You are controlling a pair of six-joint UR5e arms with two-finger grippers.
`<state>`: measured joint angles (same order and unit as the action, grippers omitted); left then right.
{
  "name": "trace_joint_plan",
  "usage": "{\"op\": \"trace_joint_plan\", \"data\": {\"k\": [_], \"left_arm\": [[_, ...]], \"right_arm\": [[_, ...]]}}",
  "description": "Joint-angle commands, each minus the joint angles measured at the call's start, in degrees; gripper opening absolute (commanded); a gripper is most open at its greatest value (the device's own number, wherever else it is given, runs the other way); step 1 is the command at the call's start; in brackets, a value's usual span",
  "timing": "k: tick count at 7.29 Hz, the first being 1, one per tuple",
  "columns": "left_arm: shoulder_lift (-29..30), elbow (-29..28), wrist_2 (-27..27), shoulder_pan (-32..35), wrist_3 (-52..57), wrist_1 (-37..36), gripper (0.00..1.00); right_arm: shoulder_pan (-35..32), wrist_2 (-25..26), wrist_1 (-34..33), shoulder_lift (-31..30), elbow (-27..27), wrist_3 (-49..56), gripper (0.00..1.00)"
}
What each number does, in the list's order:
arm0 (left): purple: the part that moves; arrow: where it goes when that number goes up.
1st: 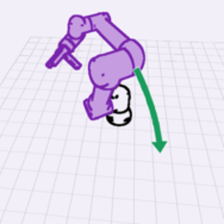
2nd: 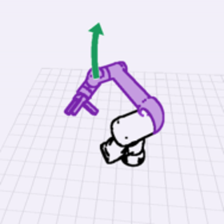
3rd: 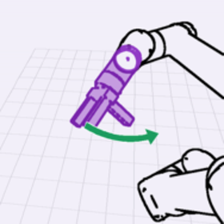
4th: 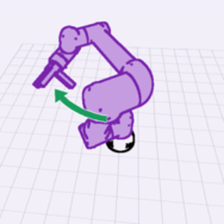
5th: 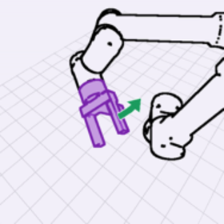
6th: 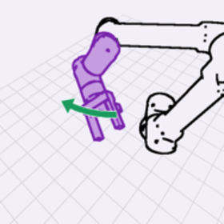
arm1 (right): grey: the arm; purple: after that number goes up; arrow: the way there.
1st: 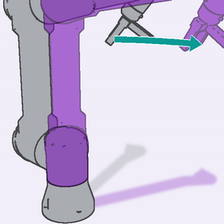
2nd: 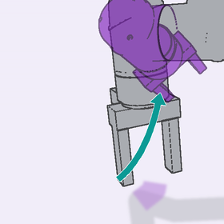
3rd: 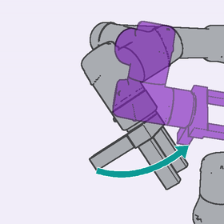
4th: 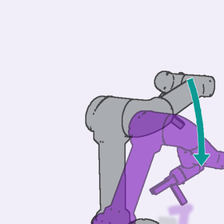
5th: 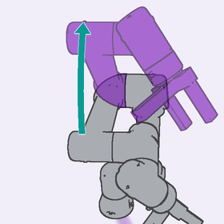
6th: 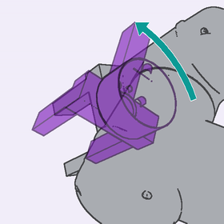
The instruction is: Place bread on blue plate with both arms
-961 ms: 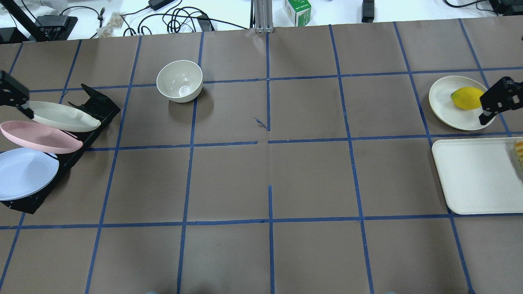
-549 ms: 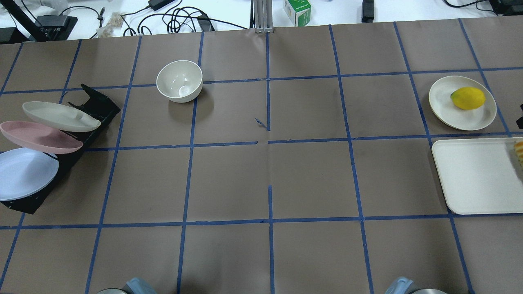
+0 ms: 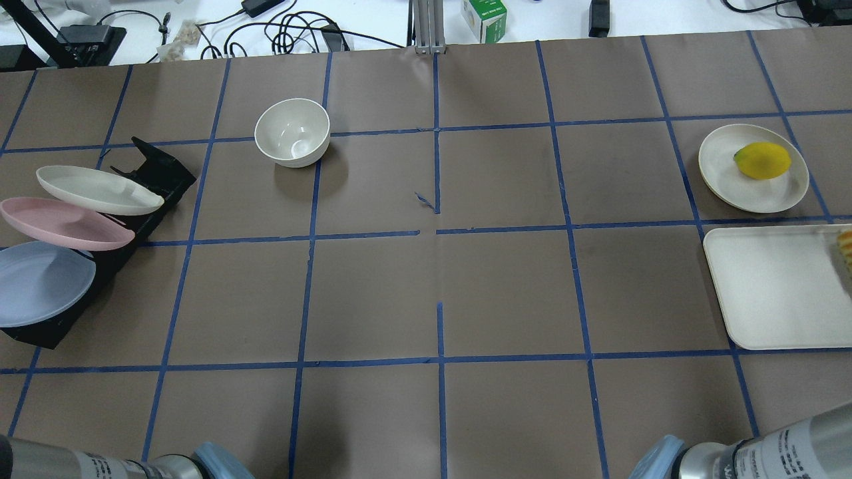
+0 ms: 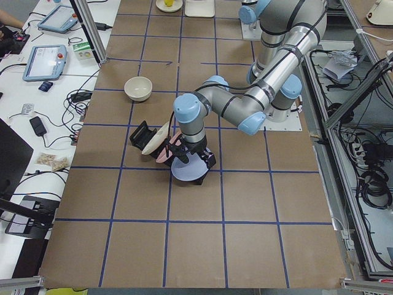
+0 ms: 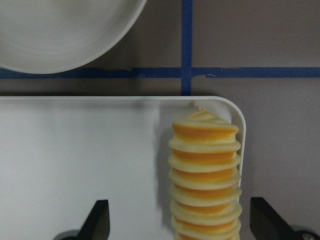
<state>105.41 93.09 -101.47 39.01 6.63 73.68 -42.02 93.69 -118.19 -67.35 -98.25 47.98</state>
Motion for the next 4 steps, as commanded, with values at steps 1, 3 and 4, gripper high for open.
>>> {"op": "trace_joint_plan", "data": {"k": [1, 3, 4], "left_arm": [[2.86, 0.94, 0.22, -0.34, 0.05, -1.44, 1.0], [4.36, 4.54, 0.48, -0.34, 3.62, -7.37, 1.0], [4.63, 4.64, 0.66, -0.43, 4.69, -7.68, 1.0]], "right_arm": [[0.71, 2.28, -4.41, 3.8, -0.18, 0.01, 1.0], [0.71, 2.73, -3.63, 5.11, -0.62, -0.52, 1.0], [0.71, 3.43, -3.62, 5.03, -2.02, -0.6, 1.0]]}}
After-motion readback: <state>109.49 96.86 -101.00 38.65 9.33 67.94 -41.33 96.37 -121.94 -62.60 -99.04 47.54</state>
